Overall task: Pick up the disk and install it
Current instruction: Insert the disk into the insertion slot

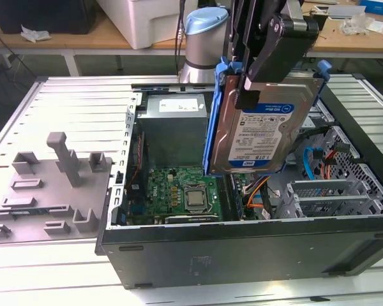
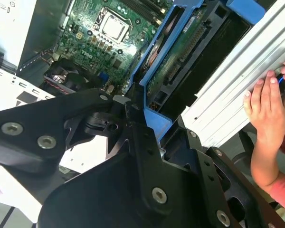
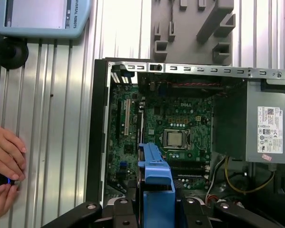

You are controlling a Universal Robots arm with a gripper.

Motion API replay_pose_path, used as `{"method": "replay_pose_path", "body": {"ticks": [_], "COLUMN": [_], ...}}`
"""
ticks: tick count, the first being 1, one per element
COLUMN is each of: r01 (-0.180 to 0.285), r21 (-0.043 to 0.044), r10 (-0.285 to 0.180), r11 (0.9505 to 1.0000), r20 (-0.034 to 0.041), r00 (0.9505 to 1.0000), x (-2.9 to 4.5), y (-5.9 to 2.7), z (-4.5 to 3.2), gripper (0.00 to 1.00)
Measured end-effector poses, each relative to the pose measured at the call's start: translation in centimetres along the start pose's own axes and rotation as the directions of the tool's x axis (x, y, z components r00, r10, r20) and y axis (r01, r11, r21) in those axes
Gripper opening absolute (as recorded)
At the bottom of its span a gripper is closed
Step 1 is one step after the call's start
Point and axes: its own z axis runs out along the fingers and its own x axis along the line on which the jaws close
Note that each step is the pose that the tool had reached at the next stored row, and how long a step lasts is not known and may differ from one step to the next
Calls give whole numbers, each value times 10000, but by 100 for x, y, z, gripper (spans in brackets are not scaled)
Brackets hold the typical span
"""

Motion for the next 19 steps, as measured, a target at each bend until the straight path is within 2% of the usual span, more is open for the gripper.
{"method": "replay_pose_path", "body": {"ticks": [5, 7, 15, 19], "r01": [70, 85, 88, 95], "r21": [293, 359, 365, 399], "r10": [-70, -84, -88, -103], "r11": [9995, 9993, 9993, 9992], "r20": [-16, -15, 3, 203], "r00": [10000, 10000, 10000, 9997], "x": [6, 11, 15, 46], "y": [-1, -1, 1, 2], "z": [1, 1, 1, 3], "gripper": [37, 37, 37, 37]}}
